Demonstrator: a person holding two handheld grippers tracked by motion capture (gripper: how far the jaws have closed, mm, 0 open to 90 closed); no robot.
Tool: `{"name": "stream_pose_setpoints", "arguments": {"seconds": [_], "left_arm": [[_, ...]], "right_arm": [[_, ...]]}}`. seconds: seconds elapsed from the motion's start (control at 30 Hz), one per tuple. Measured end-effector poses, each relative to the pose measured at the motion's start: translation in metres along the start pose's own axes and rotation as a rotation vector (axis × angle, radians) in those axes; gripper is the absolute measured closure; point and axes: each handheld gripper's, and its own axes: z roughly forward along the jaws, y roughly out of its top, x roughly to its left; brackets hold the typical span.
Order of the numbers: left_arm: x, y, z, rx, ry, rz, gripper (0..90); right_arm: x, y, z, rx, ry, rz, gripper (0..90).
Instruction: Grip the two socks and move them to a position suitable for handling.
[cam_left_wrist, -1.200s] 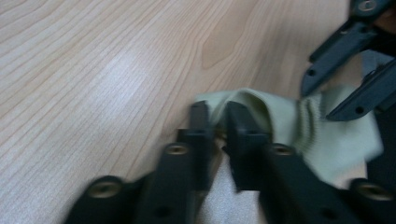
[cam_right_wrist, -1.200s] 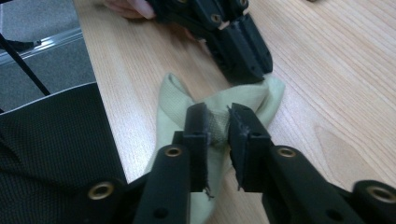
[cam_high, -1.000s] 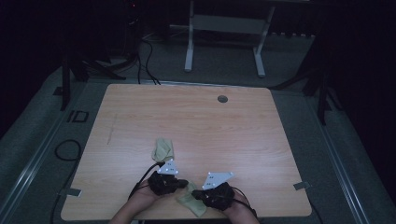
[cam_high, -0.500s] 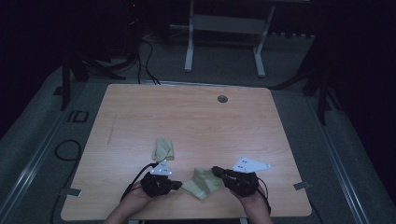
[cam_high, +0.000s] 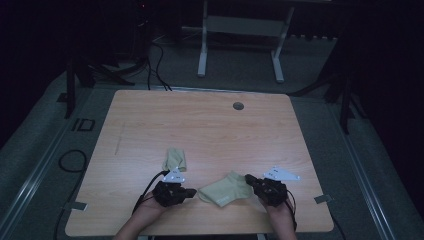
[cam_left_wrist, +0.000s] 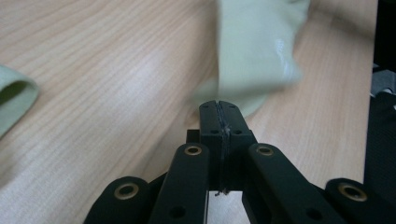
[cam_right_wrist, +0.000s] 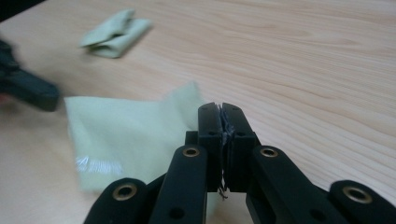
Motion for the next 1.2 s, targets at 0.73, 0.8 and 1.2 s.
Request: {"name": "stream_pose_setpoints", "arguments": {"seconds": [0.73,0.8,1.2], "left_arm": [[-0.03,0.038,0.043,0.076,0.021,-0.007,89.4],[-0.028,0.033,0.047,0.102,0.039,-0.005,89.4],[-0.014,0.013,0.026,0.122,0.041,-0.022,89.3]], "right_arm": [[-0.016,-0.002,0.025,0.147,-0.017,-0.079,87.4],[-0.019,-0.006,0.029,0.168,-0.02,-0.08,87.4],[-0.003,-0.027,0.018,0.194,0.039,-0.1,86.4]]}}
